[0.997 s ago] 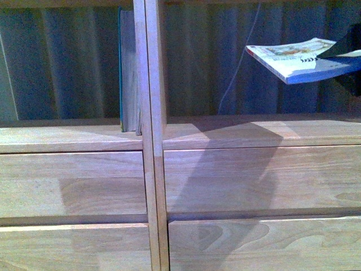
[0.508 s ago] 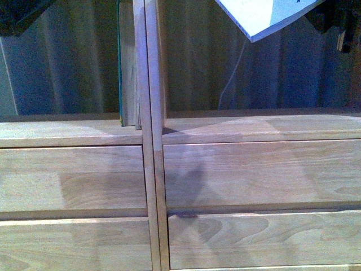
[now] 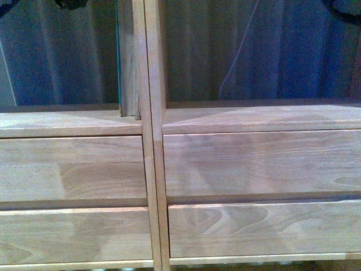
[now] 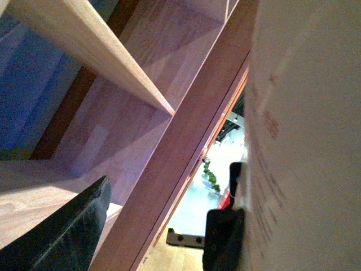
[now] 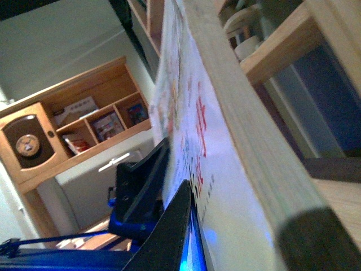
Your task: Organize books on shelf
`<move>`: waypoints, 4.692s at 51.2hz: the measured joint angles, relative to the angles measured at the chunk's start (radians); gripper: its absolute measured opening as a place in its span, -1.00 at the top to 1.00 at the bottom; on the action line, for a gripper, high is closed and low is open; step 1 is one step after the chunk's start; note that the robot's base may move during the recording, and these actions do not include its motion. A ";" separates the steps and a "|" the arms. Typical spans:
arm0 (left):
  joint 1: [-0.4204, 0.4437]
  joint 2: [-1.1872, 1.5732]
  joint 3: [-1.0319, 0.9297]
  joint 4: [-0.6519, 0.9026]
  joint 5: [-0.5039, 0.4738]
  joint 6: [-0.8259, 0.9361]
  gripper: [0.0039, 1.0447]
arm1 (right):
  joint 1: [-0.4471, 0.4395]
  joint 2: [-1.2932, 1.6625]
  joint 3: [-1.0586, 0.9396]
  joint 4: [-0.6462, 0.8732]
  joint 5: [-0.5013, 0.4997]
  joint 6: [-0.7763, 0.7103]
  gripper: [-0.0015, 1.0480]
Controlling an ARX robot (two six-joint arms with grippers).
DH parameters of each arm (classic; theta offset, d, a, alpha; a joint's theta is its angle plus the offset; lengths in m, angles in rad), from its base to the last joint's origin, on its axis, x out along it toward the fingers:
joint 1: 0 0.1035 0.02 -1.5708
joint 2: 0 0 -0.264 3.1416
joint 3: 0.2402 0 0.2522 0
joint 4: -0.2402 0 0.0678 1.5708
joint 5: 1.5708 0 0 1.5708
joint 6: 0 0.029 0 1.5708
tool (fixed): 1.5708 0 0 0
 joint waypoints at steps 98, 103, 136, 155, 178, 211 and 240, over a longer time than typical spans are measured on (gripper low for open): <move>0.102 0.391 0.524 -0.731 -0.757 1.418 0.68 | -0.758 -0.427 -0.427 -0.066 -0.255 -0.248 -0.87; 0.071 0.479 0.614 -0.752 -0.792 1.501 0.68 | -0.757 -0.428 -0.439 -0.050 -0.259 -0.231 -0.87; 0.035 0.270 0.288 -0.661 -0.777 1.455 -0.87 | -0.686 -0.534 -0.515 -0.062 -0.265 -0.210 -0.87; 0.184 -0.447 -0.479 -0.642 -0.756 1.159 -0.87 | -0.647 -0.742 -0.500 -0.609 0.011 -0.548 -0.87; 0.144 -1.247 -0.964 -1.164 -0.898 1.201 0.48 | -0.455 -1.111 -0.766 -1.102 0.498 -1.031 0.32; 0.140 -1.434 -1.142 -1.161 -0.908 1.205 0.96 | -0.275 -1.300 -0.945 -1.103 0.671 -1.042 0.94; 0.140 -1.692 -1.215 -1.344 -0.909 1.206 0.96 | -0.275 -1.530 -1.012 -1.258 0.671 -1.043 0.94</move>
